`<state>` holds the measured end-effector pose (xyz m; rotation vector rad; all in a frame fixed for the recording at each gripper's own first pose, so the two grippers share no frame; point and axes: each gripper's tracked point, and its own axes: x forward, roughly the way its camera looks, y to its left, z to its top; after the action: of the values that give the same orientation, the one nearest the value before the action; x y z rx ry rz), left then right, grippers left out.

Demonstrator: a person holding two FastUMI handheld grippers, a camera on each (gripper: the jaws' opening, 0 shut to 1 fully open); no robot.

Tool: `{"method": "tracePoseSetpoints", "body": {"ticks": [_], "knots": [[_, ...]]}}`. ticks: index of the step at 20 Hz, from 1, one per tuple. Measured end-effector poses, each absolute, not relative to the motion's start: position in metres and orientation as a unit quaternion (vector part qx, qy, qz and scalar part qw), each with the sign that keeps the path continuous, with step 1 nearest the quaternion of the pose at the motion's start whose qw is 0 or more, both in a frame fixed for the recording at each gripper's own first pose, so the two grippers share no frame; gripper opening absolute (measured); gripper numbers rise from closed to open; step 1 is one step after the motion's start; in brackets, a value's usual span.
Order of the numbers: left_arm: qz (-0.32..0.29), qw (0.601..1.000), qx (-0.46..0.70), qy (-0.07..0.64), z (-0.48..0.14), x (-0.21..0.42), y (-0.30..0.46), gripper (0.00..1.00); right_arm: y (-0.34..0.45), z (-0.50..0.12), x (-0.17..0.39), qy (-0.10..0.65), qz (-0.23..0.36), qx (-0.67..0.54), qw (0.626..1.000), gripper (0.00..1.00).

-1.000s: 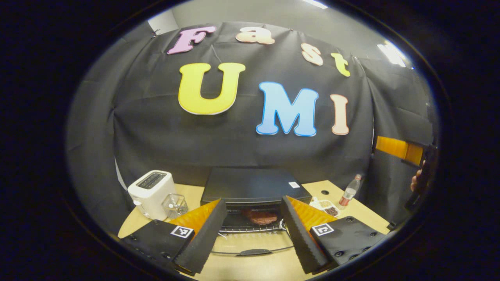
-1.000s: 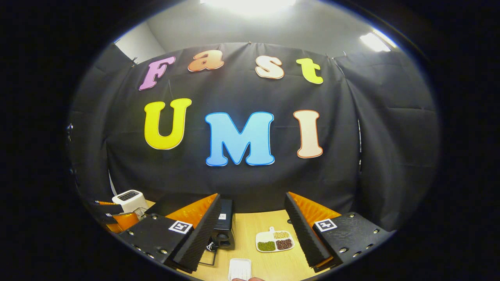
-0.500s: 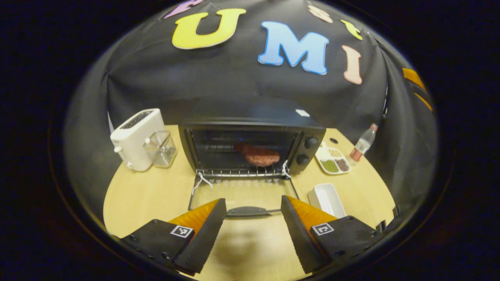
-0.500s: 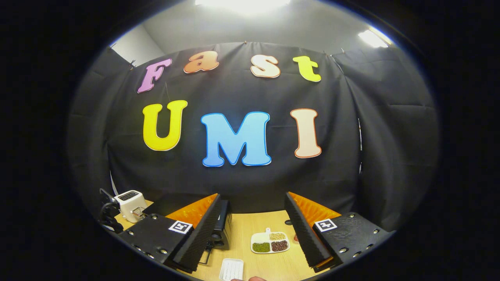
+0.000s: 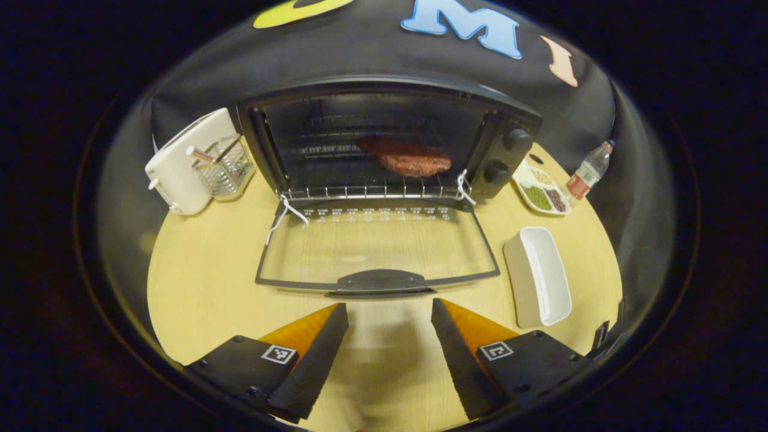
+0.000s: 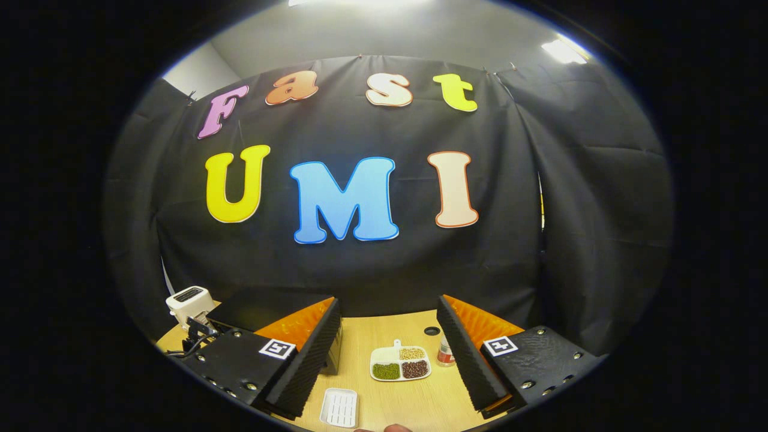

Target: Open the electric oven with the left hand, put the food in, and close the electric oven.

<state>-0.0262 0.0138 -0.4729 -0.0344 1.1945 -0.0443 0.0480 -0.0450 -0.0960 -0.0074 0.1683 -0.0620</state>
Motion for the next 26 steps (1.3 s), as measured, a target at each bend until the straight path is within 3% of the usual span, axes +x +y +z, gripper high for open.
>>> {"method": "tracePoseSetpoints", "body": {"ticks": [1,3,5,6,11,14,15,17,20,21,26], "knots": [[-0.022,0.821,-0.006,0.571,-0.479,-0.028,0.015,0.92,-0.05,-0.097,0.049,0.084,-0.035,-0.002,0.996,0.98],[-0.024,0.811,0.012,0.584,-0.49,-0.03,0.017,0.92,-0.059,-0.099,0.049,0.084,-0.042,-0.001,0.996,0.98],[-0.019,0.806,0.009,0.591,-0.498,-0.028,0.014,0.99,-0.069,-0.103,0.049,0.086,-0.051,-0.007,0.995,0.98],[-0.017,0.805,0.007,0.593,-0.5,-0.026,0.012,0.95,-0.074,-0.099,0.044,0.089,-0.056,-0.007,0.994,0.98],[-0.017,0.793,0.013,0.609,-0.513,-0.024,0.009,0.99,-0.078,-0.108,0.043,0.097,-0.055,0.002,0.994,0.98],[-0.004,0.793,0.001,0.61,-0.517,-0.019,0.014,0.91,-0.078,-0.108,0.045,0.095,-0.058,0.001,0.994,0.98],[-0.001,0.792,-0.007,0.611,-0.518,-0.017,0.014,0.99,-0.077,-0.109,0.046,0.095,-0.057,0.002,0.994,0.98],[-0.005,0.791,-0.003,0.612,-0.517,-0.015,0.015,0.92,-0.075,-0.112,0.047,0.099,-0.056,0.002,0.994,0.98],[-0.011,0.788,-0.008,0.616,-0.519,-0.016,0.015,0.99,-0.071,-0.113,0.049,0.103,-0.055,0.01,0.993,0.98],[-0.012,0.787,-0.013,0.617,-0.519,-0.016,0.015,0.95,-0.069,-0.115,0.049,0.104,-0.055,0.013,0.993,0.98],[-0.019,0.798,-0.009,0.602,-0.503,-0.017,0.015,0.95,-0.062,-0.114,0.049,0.107,-0.053,0.01,0.993,0.98]]}}
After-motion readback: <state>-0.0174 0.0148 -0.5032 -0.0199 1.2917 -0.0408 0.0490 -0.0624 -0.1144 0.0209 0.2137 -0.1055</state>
